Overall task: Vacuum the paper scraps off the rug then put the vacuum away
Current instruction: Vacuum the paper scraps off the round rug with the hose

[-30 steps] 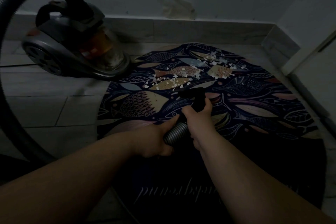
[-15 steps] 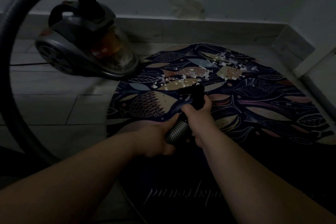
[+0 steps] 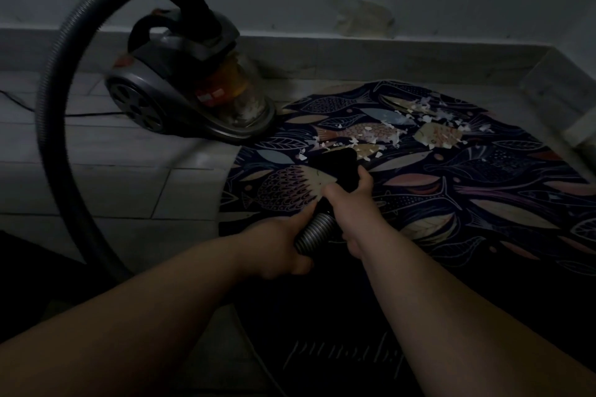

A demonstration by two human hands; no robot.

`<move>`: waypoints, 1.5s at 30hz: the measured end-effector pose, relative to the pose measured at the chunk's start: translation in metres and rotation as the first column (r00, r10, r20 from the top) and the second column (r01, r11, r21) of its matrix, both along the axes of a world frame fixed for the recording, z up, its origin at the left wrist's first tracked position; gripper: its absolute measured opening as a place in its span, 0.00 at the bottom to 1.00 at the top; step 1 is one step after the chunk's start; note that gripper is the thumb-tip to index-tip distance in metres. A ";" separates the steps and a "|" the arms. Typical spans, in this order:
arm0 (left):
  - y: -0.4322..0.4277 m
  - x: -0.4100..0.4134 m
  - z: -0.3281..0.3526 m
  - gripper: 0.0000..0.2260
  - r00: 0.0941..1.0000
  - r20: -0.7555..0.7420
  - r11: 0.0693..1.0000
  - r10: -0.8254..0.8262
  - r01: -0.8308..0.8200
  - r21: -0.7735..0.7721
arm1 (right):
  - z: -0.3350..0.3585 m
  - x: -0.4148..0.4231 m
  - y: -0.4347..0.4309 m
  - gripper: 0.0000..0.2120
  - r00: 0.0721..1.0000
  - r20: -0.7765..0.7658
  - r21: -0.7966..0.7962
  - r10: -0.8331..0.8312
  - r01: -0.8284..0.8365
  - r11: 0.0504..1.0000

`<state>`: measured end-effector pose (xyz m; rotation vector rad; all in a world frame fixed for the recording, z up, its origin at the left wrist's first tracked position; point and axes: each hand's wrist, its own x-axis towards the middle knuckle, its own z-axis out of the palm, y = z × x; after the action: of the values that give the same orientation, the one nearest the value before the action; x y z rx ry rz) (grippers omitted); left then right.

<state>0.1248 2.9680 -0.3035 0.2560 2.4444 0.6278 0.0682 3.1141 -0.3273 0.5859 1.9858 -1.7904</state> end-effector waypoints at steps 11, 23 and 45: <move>-0.017 0.006 0.011 0.44 0.997 0.046 0.996 0.065 -0.068 0.064 | 0.001 -0.001 -0.023 0.39 0.999 0.010 -0.041 0.030 -0.030 0.999; -0.009 0.001 0.010 0.45 0.998 0.051 0.999 0.037 -0.038 0.020 | 0.001 0.001 -0.013 0.37 1.000 -0.001 -0.028 -0.018 0.018 0.999; 0.058 -0.020 -0.010 0.47 0.987 -0.043 0.987 -0.153 0.150 -0.057 | 0.004 0.002 0.066 0.38 0.990 0.009 0.024 -0.144 0.144 0.989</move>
<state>0.1045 3.0259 -0.3131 0.4348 2.4549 0.4943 0.0703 3.1805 -0.3231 0.7621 2.0047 -1.8454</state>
